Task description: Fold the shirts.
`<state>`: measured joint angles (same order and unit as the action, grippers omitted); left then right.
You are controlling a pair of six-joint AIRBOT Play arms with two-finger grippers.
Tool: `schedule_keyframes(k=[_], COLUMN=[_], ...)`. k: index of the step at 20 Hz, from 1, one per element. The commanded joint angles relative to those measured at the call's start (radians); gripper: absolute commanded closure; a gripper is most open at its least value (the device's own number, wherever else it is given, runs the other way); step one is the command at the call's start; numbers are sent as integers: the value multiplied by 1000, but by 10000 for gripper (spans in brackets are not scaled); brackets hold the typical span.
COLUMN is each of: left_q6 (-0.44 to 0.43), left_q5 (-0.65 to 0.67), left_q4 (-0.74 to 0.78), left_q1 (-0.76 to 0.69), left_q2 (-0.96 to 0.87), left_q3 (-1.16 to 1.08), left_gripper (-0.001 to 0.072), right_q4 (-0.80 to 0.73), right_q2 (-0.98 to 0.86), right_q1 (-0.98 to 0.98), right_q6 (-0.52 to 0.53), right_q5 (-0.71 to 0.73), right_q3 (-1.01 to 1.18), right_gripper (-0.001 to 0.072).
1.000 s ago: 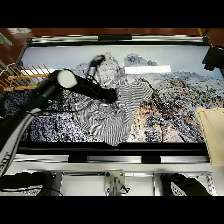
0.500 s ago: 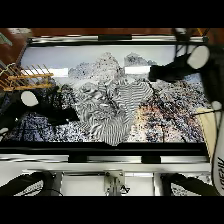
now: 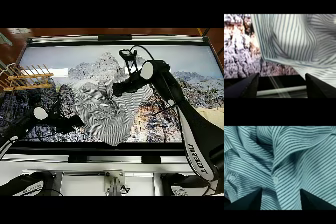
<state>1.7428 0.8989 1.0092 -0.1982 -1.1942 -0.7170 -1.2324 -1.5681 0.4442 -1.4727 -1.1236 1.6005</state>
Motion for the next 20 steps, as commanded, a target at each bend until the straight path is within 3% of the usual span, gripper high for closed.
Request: schedule_keyframes(k=[1,2,3,7,8,16,19,20], left_q6=[3,2,2,-2,-3,-80,-85,-84], left_q5=[-138,-150,-150,-148,-148,-148,-156,-153], left_q4=[-16,-16,-16,-16,-16,-15,-15,-16], left_q1=[7,6,3,-2,-1,0,1,0], left_q2=[-21,-24,-31,-44,-42,3,66,87], left_q3=[11,11,11,11,11,8,7,7], left_gripper=[34,42,115,575,637,645,645,646], right_q4=[114,131,132,123,109,74,37,11], right_q2=[-42,-53,-66,-136,-151,-227,-241,-247], right_q1=[25,38,58,136,147,167,167,166], right_q6=[47,63,74,91,92,154,118,75], right_q5=[10,11,13,42,50,103,206,254], right_q3=[0,0,0,0,0,0,0,0], right_gripper=[125,125,125,125,125,125,127,176])
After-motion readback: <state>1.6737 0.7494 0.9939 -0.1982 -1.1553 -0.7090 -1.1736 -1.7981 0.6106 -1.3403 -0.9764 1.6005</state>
